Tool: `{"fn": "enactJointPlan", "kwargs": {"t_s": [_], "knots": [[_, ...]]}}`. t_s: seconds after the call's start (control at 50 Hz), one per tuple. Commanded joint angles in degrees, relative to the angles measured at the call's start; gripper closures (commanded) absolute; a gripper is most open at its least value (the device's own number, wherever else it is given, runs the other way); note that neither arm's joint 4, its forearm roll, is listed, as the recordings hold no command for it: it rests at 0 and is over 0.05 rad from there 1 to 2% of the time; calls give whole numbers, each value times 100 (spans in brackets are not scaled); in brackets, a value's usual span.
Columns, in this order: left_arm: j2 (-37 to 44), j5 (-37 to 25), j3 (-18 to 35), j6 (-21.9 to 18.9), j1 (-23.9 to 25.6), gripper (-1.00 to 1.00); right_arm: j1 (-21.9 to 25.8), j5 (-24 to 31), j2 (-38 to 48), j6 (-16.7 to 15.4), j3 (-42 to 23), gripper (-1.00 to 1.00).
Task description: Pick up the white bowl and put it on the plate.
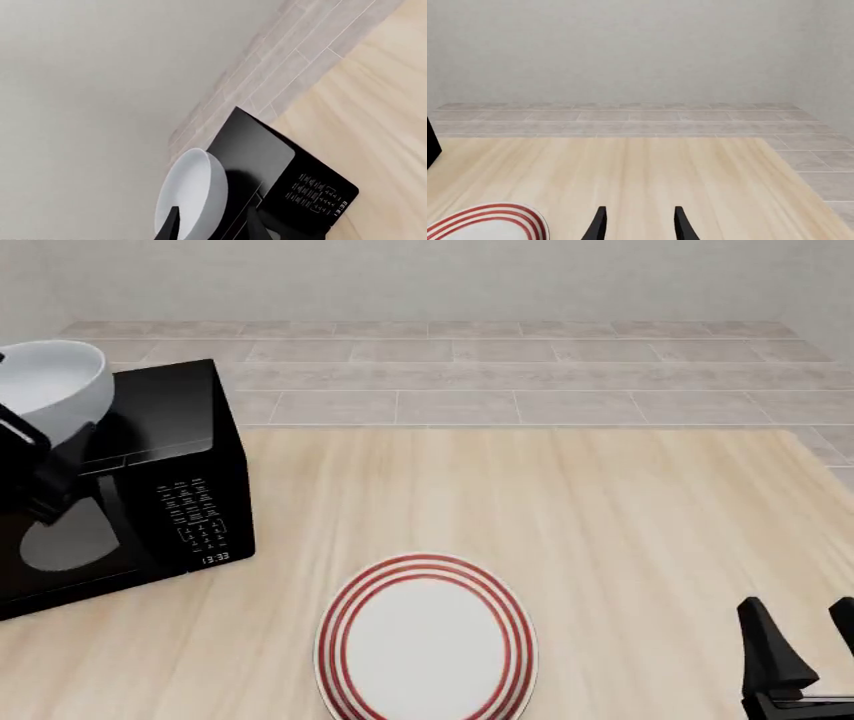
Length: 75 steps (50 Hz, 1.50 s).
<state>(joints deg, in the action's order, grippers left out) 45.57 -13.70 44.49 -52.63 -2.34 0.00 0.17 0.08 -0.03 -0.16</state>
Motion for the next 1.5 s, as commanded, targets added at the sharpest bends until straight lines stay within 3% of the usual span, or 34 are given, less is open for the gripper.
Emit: {"fn": "enactJointPlan", "kwargs": {"t_s": [0.02, 0.3, 0.92, 1.5], "knots": [[470, 455, -141, -102, -102, -100, 0, -7, 6, 3, 1, -100], [996, 832, -92, -75, -334, -100, 0, -8, 6, 3, 1, -100], [1233, 930, -54, -229, -591, -100, 0, -8, 6, 1, 1, -100], [1799, 1447, -28, -376, -813, -100, 0, -8, 6, 3, 1, -100]]}}
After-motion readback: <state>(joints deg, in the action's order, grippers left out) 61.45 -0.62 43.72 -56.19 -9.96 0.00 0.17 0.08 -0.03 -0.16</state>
